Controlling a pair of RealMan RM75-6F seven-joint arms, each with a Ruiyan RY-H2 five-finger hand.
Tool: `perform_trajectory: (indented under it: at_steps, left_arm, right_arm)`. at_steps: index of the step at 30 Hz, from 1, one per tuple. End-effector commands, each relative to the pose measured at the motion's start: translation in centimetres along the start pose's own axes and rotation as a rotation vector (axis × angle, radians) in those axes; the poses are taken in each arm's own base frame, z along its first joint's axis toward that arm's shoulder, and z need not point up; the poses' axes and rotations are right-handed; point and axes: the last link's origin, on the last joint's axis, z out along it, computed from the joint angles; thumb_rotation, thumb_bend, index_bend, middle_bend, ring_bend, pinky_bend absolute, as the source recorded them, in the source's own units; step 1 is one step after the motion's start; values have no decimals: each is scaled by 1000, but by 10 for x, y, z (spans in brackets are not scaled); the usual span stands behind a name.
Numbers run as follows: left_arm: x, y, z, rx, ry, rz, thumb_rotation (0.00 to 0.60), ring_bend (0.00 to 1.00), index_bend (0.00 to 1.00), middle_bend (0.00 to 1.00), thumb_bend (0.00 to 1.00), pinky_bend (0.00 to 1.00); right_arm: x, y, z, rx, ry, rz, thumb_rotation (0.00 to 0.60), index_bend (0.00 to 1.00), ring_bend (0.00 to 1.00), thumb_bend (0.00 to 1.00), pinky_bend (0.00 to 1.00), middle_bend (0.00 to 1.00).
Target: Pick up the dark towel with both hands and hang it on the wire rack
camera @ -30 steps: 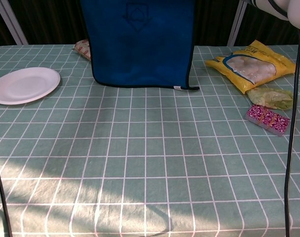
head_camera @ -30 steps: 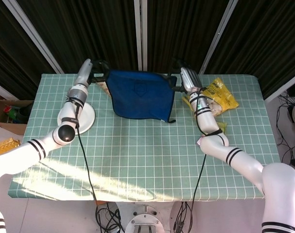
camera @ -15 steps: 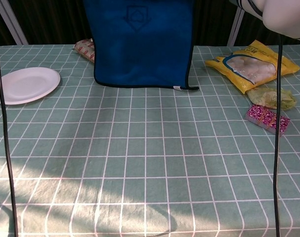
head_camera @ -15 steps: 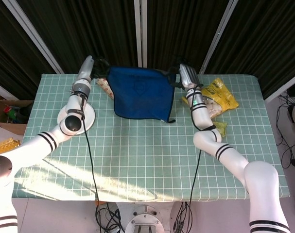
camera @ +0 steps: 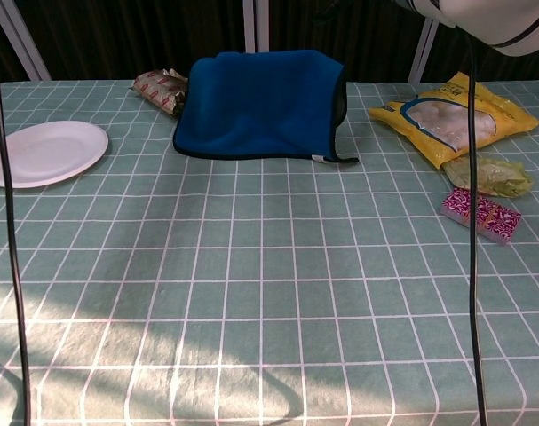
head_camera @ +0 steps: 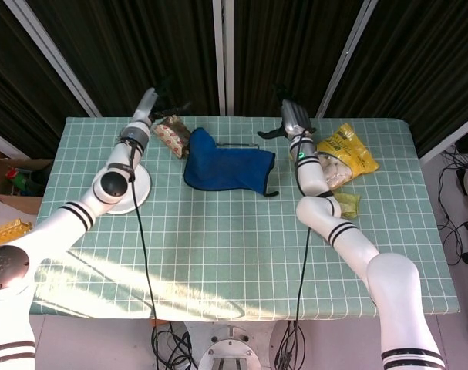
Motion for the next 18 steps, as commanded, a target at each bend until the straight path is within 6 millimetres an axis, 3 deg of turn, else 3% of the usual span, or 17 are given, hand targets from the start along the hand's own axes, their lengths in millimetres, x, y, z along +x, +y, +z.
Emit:
perform_trajectory:
  at_steps: [1,5,8,12,18]
  left_arm:
    - [39,3,1,-59,200,-96,324,47,0,0,0,96]
    - [44,5,-7,-77,179,-79,207,46,0,0,0,91]
    - [49,12,-24,-140,174,14,21,46,0,0,0,84]
    - [57,12,-71,-276,166,210,0,44,0,0,0,83]
    - [81,-28,-162,-414,249,585,0,43,0,0,41,98]
  right_arm:
    - [9,-8,0,18,4,53,600,0,0,0,0,0]
    - [17,-6,-7,46,9,48,600,0,0,0,0,0]
    - [29,-1,-20,93,25,5,600,0,0,4,0,0]
    - [50,10,-60,196,74,-120,600,0,0,20,0,0]
    - [74,45,-155,267,117,-326,600,0,0,26,0,0]
